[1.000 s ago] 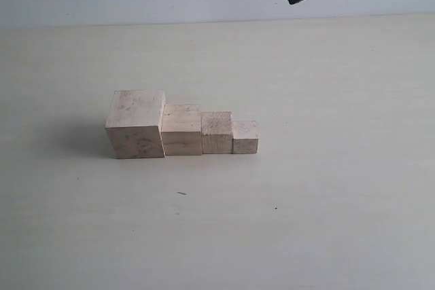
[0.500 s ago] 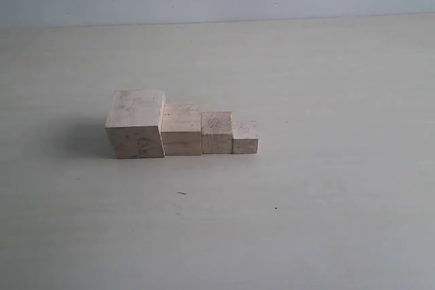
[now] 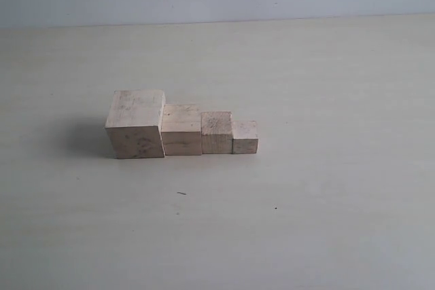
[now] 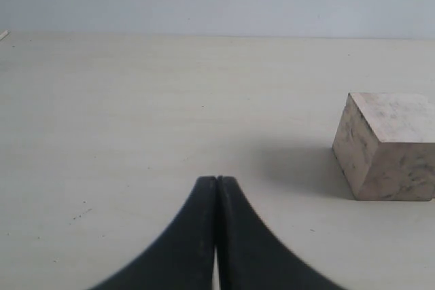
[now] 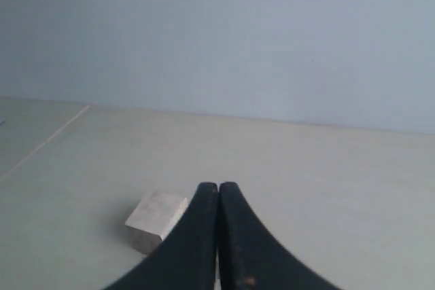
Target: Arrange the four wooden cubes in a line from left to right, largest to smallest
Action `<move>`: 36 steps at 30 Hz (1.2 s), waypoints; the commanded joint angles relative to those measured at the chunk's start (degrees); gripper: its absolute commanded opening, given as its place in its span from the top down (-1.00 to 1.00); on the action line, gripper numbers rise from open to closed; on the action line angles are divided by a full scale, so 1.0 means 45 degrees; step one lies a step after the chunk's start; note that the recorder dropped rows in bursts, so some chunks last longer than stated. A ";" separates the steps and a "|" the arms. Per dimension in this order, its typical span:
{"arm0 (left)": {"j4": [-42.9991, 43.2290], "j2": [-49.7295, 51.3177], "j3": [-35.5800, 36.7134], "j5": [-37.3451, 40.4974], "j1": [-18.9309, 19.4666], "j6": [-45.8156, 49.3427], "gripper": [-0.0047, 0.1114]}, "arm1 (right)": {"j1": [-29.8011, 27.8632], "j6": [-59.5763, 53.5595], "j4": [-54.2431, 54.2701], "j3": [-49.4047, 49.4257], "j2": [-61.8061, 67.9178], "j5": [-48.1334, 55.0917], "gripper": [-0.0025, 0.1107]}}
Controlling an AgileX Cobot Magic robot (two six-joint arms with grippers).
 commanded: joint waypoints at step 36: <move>0.0016 -0.0077 0.0044 -0.0140 -0.0052 0.0012 0.92 | -0.6375 -0.1157 -0.1435 1.1829 -0.6948 -0.6722 0.96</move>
